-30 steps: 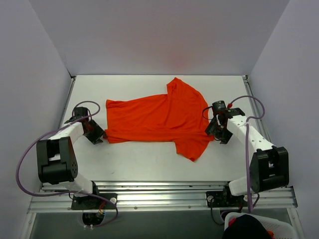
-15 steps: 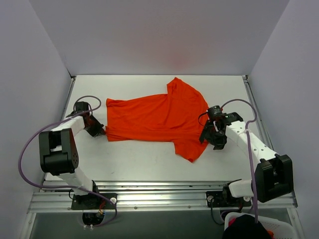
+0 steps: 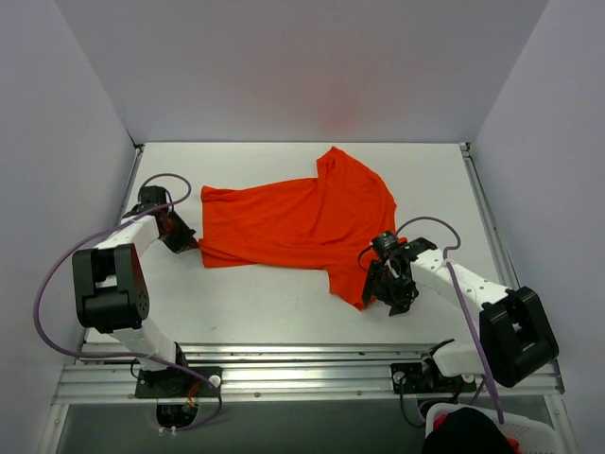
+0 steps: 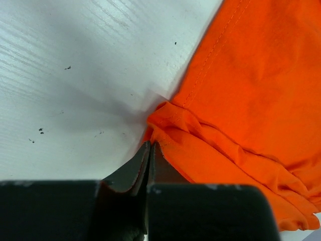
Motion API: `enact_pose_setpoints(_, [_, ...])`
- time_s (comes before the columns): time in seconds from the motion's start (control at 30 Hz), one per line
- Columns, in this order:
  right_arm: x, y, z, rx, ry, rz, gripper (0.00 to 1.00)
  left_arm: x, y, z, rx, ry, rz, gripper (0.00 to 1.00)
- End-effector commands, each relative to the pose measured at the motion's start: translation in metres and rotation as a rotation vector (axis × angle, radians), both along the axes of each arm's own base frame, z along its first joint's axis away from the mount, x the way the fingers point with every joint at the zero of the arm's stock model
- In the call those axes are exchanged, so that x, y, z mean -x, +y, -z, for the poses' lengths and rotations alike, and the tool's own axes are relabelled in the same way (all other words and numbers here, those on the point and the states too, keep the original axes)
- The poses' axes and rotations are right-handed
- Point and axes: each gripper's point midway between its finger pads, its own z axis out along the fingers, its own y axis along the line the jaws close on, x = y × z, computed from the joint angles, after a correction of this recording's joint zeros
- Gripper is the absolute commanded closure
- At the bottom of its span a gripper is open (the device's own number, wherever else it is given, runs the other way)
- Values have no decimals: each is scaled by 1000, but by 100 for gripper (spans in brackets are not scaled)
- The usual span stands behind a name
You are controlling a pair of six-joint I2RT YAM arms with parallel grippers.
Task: Fold and stack the t-shirts
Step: Flatten the tshirt out
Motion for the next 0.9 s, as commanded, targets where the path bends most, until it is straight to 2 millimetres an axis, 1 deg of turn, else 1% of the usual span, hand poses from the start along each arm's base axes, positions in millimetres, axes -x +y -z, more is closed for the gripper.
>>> enact_pose_setpoints(0.0, [5,6,9,-19,1,23,39,-6,-2,-13,-11,-34,33,98])
enact_pose_setpoints(0.17, [-3,17,27,-12,-9,20,40,0,-1,-18,-17,-34,37,98])
enact_pose_setpoints(0.23, [-10,19,33,3,-19,24,40,3,-2,-22,-19,-39,39,98])
enact_pose_setpoints(0.27, [-11,22,35,4,-20,16,40,4,-2,-24,-19,-42,39,98])
enact_pose_setpoints(0.3, [-17,26,36,0,-35,17,41,4,-2,-27,-22,-51,42,98])
enact_pose_setpoints(0.33, [-18,26,40,11,-27,17,41,6,-2,-27,-20,-50,43,98])
enact_pose_setpoints(0.4, [-22,29,42,21,-33,13,41,8,-2,-29,-24,-52,46,98])
enact_pose_setpoints(0.43, [-26,30,44,24,-37,13,42,11,-2,-30,-24,-47,47,98])
enact_pose_setpoints(0.5, [-29,33,47,24,-42,14,46,13,-3,-33,-23,-54,52,98])
enact_pose_setpoints(0.63, [-29,33,57,38,-24,17,63,18,-4,-33,-21,-52,58,98])
enact_pose_setpoints(0.67, [-29,33,59,43,-22,18,72,19,-4,-32,-19,-51,59,98])
enact_pose_setpoints(0.73, [-30,32,62,47,-21,17,81,20,-5,-35,-19,-56,61,98])
enact_pose_setpoints(0.77, [-30,32,63,50,-21,14,91,21,-5,-34,-19,-53,61,98])
enact_pose_setpoints(0.83, [-31,30,65,65,-19,6,98,22,-5,-37,-21,-59,62,98])
enact_pose_setpoints(0.87, [-31,30,66,68,-19,3,100,22,-5,-38,-21,-62,62,98])
